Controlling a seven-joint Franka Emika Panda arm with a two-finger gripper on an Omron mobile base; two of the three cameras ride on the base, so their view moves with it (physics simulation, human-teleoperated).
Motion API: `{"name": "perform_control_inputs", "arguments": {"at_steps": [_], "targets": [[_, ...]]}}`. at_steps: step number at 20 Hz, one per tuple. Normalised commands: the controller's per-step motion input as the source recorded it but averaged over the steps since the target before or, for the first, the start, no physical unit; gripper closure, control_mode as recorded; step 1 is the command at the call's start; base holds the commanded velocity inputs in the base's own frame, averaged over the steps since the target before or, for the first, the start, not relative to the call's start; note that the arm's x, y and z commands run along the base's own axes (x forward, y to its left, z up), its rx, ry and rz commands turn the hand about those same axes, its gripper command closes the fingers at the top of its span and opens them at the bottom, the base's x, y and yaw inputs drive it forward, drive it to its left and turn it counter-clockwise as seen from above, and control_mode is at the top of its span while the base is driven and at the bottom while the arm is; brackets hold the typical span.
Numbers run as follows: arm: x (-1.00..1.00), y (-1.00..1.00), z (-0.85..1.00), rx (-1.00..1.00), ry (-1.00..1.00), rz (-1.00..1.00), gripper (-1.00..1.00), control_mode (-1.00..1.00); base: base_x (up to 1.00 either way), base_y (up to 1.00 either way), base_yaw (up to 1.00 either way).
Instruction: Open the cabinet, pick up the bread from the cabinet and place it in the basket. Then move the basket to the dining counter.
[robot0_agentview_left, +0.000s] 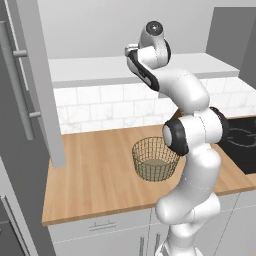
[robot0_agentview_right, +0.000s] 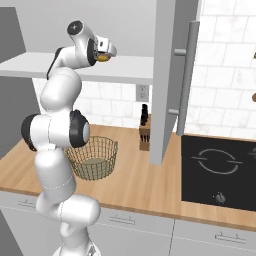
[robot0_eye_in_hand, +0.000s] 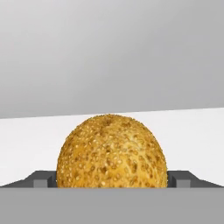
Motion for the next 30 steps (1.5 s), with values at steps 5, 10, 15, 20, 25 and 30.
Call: {"name": "perform_control_inputs", "arguments": {"at_steps": [5,10,15,20,25,30], "targets": [[-0.05,0.01,-0.05,0.00,-0.02,0.00,1.00,-1.00,0.00,0.00,0.00],[-0.21,0.11,-0.15,0.00,-0.05,0.00,1.00,-1.00,0.00,0.00,0.00],[-0.56,0.17,-0.05,0.00,-0.12,-0.02,1.00,-1.00,0.00,0.00,0.00],[-0.76,0.06,0.07,0.01,0.01,-0.11,1.00,-1.00,0.00,0.00,0.00],[-1.00,0.08,0.19,0.00,-0.03,-0.12,1.00,-1.00,0.00,0.00,0.00],[-1.00,0.05,0.26,0.00,-0.01,-0.06,1.00,-1.00,0.00,0.00,0.00]]}}
